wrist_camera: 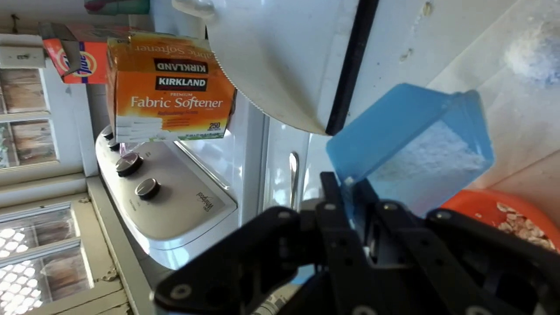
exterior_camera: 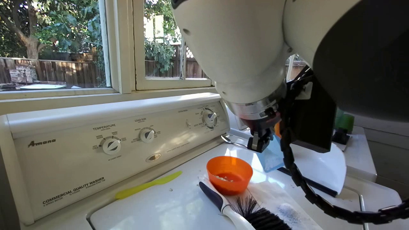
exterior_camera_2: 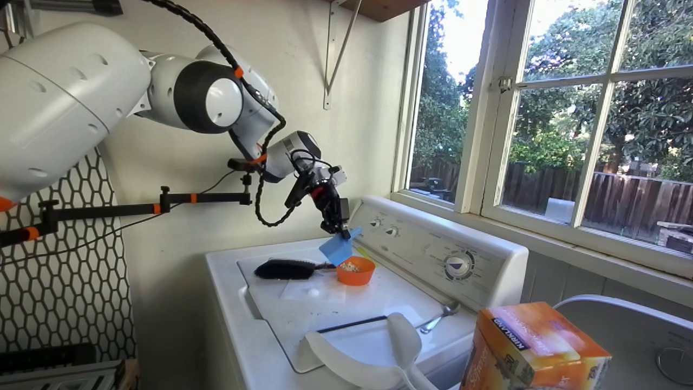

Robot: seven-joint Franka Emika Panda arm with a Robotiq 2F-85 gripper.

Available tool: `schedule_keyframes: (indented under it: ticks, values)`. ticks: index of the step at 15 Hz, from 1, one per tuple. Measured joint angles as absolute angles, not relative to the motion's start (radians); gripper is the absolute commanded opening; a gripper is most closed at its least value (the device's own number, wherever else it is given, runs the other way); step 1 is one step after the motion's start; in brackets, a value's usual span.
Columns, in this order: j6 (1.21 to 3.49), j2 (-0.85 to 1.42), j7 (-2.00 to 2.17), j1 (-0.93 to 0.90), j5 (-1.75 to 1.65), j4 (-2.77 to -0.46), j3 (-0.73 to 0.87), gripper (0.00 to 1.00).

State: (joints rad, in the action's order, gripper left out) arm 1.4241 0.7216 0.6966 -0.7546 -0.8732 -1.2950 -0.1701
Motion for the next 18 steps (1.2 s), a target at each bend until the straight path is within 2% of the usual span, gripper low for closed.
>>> schedule_keyframes:
  ticks: [18]
  values:
    - [1.823, 0.548, 0.862, -0.646, -0.792, -1.543, -0.197, 0.03]
